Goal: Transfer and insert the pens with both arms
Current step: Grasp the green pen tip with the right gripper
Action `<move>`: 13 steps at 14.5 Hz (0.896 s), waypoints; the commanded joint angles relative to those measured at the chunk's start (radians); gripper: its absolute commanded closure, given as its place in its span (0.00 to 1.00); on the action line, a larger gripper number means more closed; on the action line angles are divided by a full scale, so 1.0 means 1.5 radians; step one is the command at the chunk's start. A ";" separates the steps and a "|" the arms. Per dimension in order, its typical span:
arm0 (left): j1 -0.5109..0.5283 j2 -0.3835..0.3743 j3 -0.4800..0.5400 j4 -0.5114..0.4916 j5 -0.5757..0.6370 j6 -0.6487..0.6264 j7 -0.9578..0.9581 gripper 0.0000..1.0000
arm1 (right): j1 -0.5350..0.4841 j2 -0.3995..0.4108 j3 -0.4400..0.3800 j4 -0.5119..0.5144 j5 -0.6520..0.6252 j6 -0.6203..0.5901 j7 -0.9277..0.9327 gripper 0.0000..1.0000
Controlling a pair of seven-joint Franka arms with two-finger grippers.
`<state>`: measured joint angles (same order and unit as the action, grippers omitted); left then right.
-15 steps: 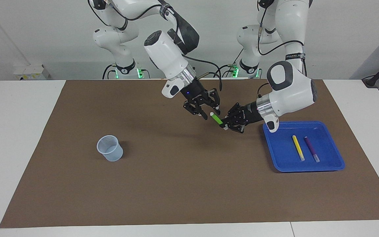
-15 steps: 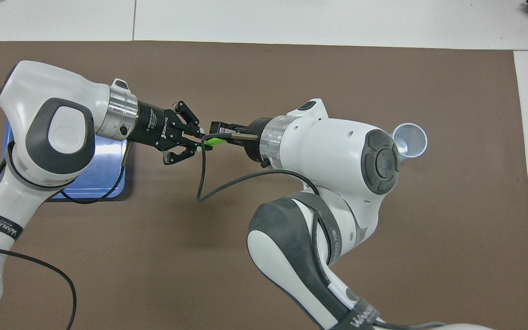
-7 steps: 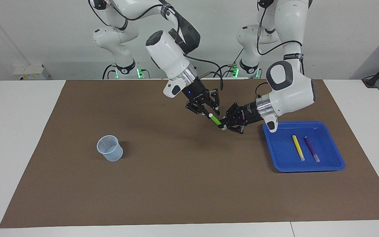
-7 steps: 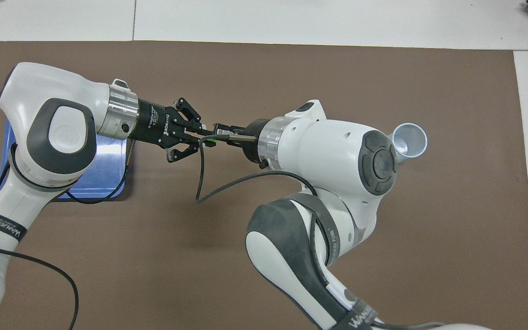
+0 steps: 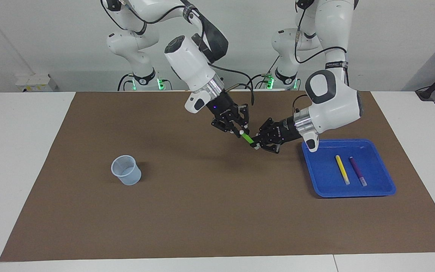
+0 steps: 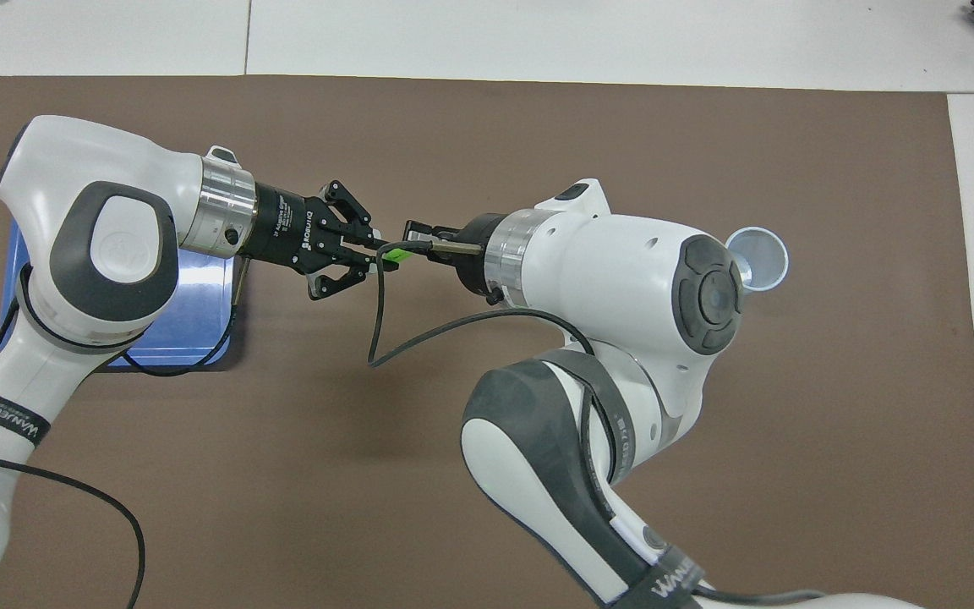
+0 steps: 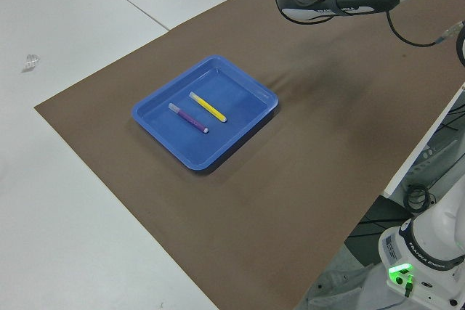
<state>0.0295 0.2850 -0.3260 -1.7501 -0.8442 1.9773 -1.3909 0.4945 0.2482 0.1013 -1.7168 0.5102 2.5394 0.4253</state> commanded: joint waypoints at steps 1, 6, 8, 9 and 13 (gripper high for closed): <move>-0.016 -0.021 0.007 -0.024 -0.012 0.017 -0.006 1.00 | -0.008 0.004 0.006 0.008 -0.013 0.003 0.002 0.75; -0.017 -0.021 0.007 -0.023 -0.011 0.019 -0.007 1.00 | -0.008 0.004 0.006 0.013 -0.013 0.002 0.002 1.00; -0.016 -0.021 0.007 -0.024 -0.011 0.019 -0.007 1.00 | -0.006 0.004 0.006 0.016 -0.010 -0.001 0.004 1.00; -0.016 -0.021 0.007 -0.024 -0.011 0.019 -0.009 0.91 | -0.005 0.004 0.006 0.018 -0.010 -0.001 0.004 1.00; -0.018 -0.024 0.008 -0.018 -0.003 0.020 0.002 0.00 | -0.005 0.004 0.005 0.018 -0.014 -0.001 -0.013 1.00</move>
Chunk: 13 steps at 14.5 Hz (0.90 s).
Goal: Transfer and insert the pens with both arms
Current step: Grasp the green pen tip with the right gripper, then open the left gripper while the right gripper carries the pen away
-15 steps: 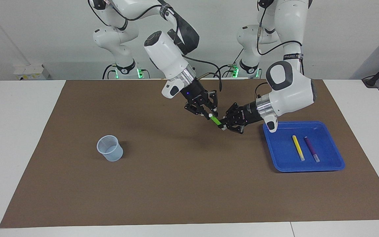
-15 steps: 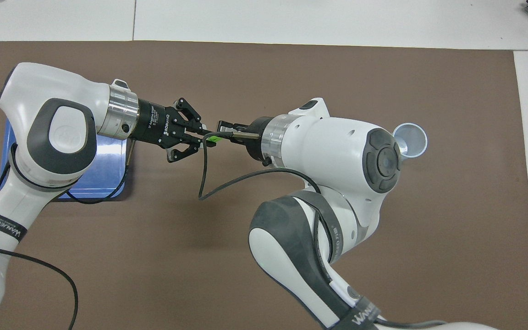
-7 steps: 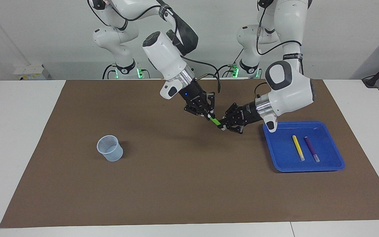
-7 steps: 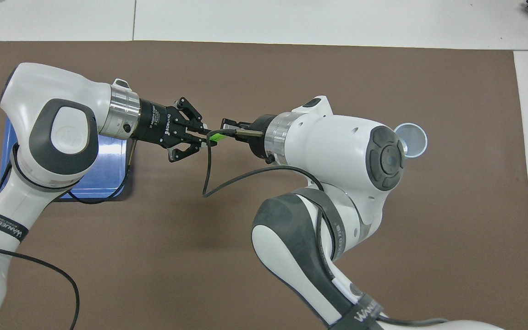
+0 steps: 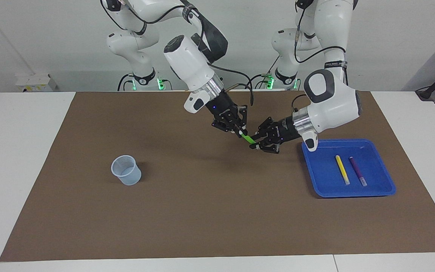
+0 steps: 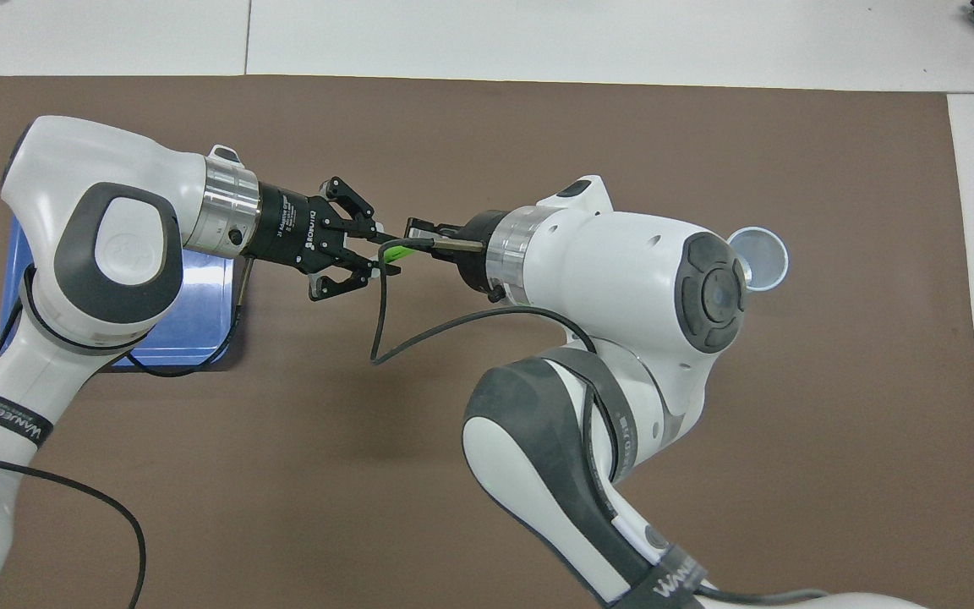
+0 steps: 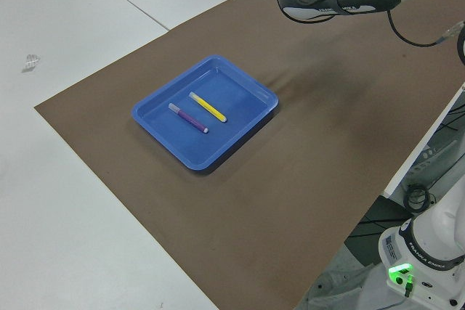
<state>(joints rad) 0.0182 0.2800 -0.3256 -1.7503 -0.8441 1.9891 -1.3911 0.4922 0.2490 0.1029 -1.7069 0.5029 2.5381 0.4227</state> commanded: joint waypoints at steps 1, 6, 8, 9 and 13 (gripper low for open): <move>-0.009 -0.022 0.007 -0.017 -0.003 0.013 0.002 0.00 | -0.006 0.004 0.004 0.011 -0.009 -0.001 -0.029 1.00; -0.009 -0.042 0.007 -0.018 0.044 0.007 0.023 0.00 | -0.009 0.004 0.002 0.011 -0.036 -0.033 -0.061 1.00; -0.014 -0.053 0.006 -0.019 0.059 0.008 0.030 0.00 | -0.008 0.004 0.000 0.010 -0.104 -0.056 -0.062 1.00; -0.023 -0.055 0.006 -0.018 0.059 0.008 0.027 0.00 | -0.010 0.004 0.000 0.011 -0.158 -0.076 -0.061 1.00; -0.037 -0.076 0.007 -0.030 0.063 -0.022 0.026 0.00 | -0.027 -0.012 -0.002 0.011 -0.221 -0.139 -0.074 1.00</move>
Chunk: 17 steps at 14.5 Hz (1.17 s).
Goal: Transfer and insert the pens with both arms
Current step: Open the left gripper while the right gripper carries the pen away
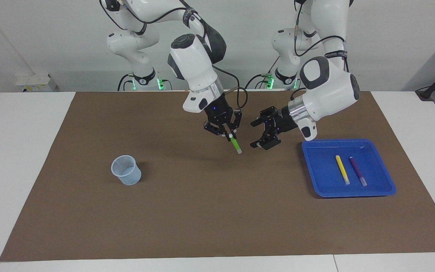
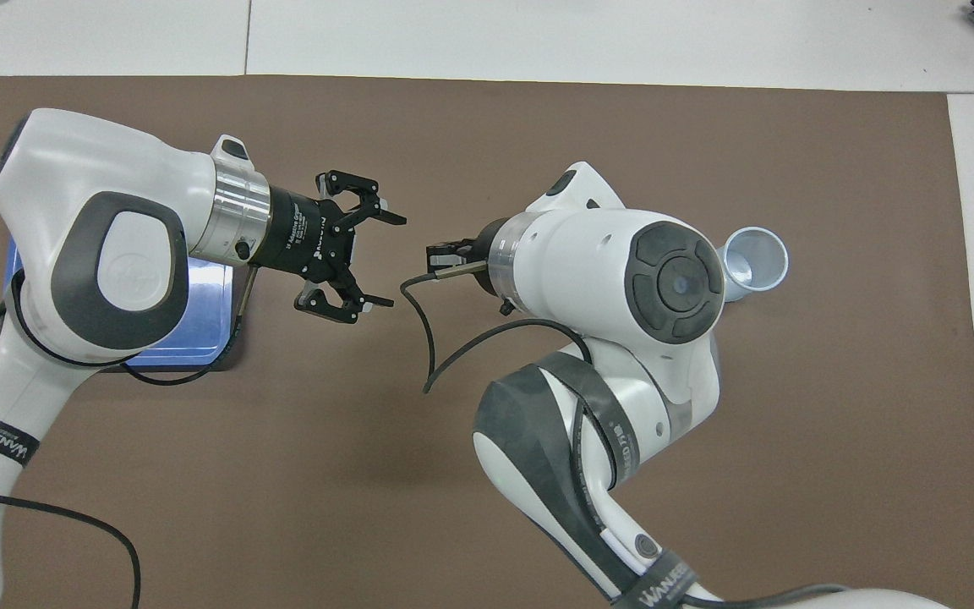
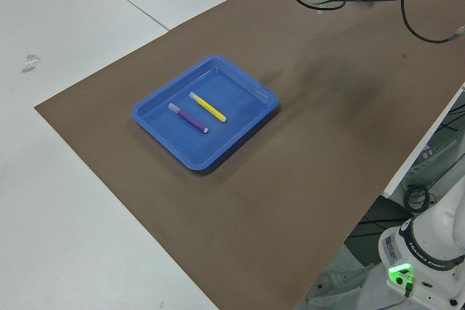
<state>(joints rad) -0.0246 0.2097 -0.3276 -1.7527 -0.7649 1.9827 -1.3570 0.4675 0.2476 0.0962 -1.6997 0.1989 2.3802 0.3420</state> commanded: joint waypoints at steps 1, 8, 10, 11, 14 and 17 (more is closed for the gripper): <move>-0.008 -0.031 0.009 -0.029 0.024 -0.027 0.005 0.00 | -0.020 -0.023 0.001 0.006 -0.022 -0.057 -0.050 1.00; -0.008 -0.039 0.008 -0.026 0.123 -0.035 0.041 0.00 | -0.148 -0.089 0.004 0.006 -0.020 -0.205 -0.248 1.00; -0.005 -0.047 0.009 -0.024 0.123 -0.057 0.102 0.00 | -0.167 -0.106 0.001 0.006 -0.027 -0.238 -0.324 1.00; -0.004 -0.050 0.009 -0.024 0.124 -0.065 0.110 0.00 | -0.174 -0.114 0.000 0.004 -0.032 -0.244 -0.351 1.00; 0.002 -0.082 0.010 -0.024 0.183 -0.141 0.200 0.00 | -0.229 -0.125 0.001 0.003 -0.058 -0.259 -0.482 1.00; 0.022 -0.150 0.014 -0.023 0.233 -0.144 0.309 0.00 | -0.298 -0.130 0.002 -0.003 -0.057 -0.269 -0.629 1.00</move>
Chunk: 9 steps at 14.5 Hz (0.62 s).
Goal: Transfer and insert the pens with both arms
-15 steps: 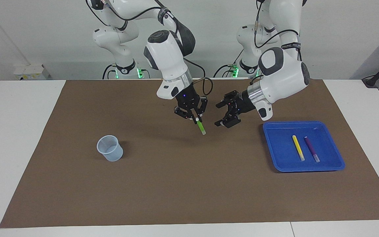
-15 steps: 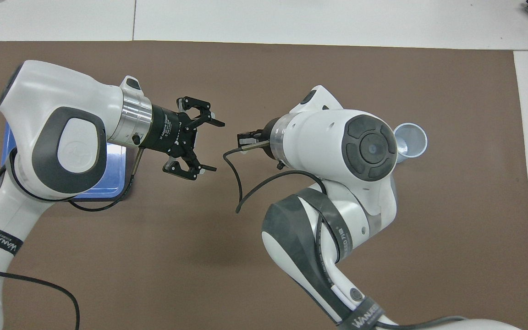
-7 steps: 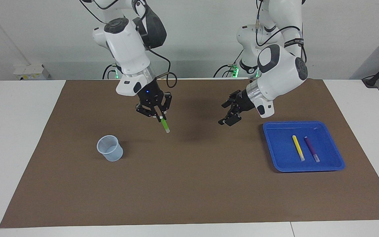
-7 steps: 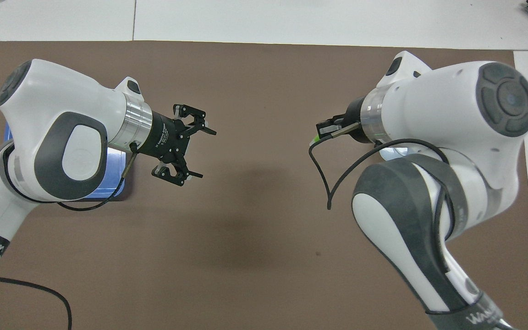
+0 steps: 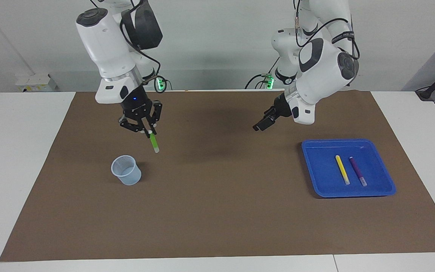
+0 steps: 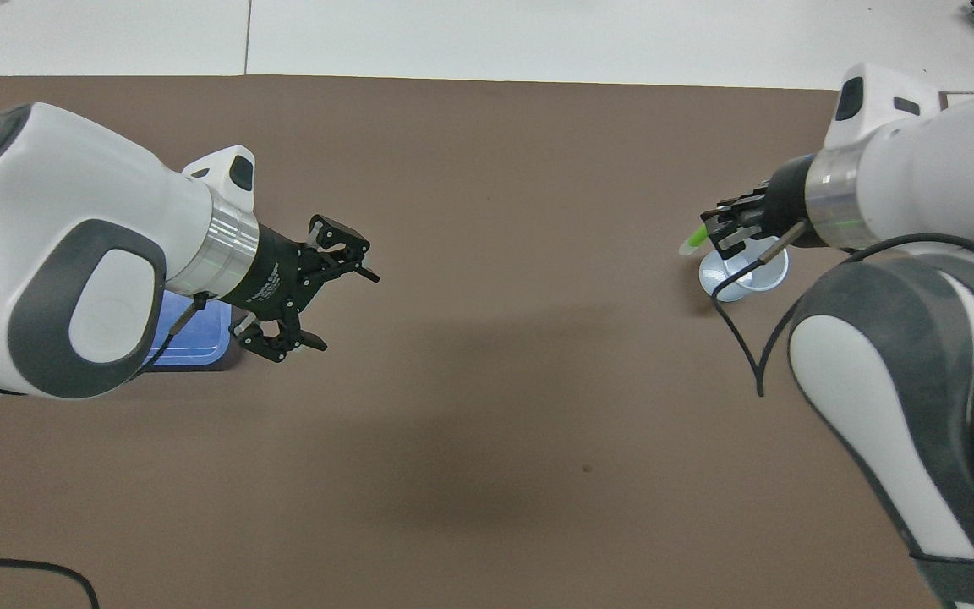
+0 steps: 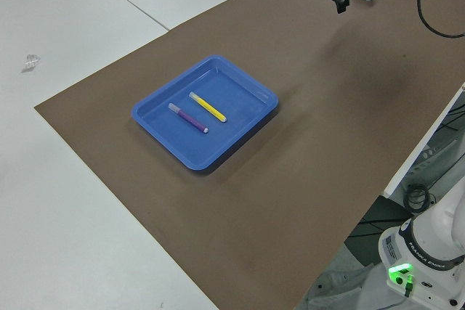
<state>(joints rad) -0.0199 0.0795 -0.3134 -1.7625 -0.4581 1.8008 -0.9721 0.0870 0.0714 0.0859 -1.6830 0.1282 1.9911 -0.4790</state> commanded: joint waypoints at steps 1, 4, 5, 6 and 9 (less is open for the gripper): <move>0.021 -0.071 0.004 -0.023 0.035 -0.025 0.054 0.00 | -0.057 -0.013 0.009 -0.015 -0.010 -0.006 -0.118 1.00; 0.046 -0.083 0.003 -0.049 0.108 0.012 0.067 0.00 | -0.074 -0.013 0.009 -0.020 -0.010 0.005 -0.157 1.00; 0.050 -0.087 0.004 -0.073 0.111 0.047 0.084 0.00 | -0.078 -0.014 0.009 -0.027 -0.010 0.006 -0.160 1.00; 0.057 -0.103 0.004 -0.110 0.112 0.087 0.112 0.00 | -0.079 -0.015 0.008 -0.036 -0.010 0.007 -0.163 1.00; 0.114 -0.137 0.004 -0.235 0.112 0.238 0.300 0.00 | -0.079 -0.031 0.009 -0.105 -0.010 0.107 -0.188 1.00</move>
<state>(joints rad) 0.0864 -0.0473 -0.3057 -1.9582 -0.2994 2.0296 -0.6955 -0.0169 0.0704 0.0863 -1.7358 0.1282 2.0495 -0.7247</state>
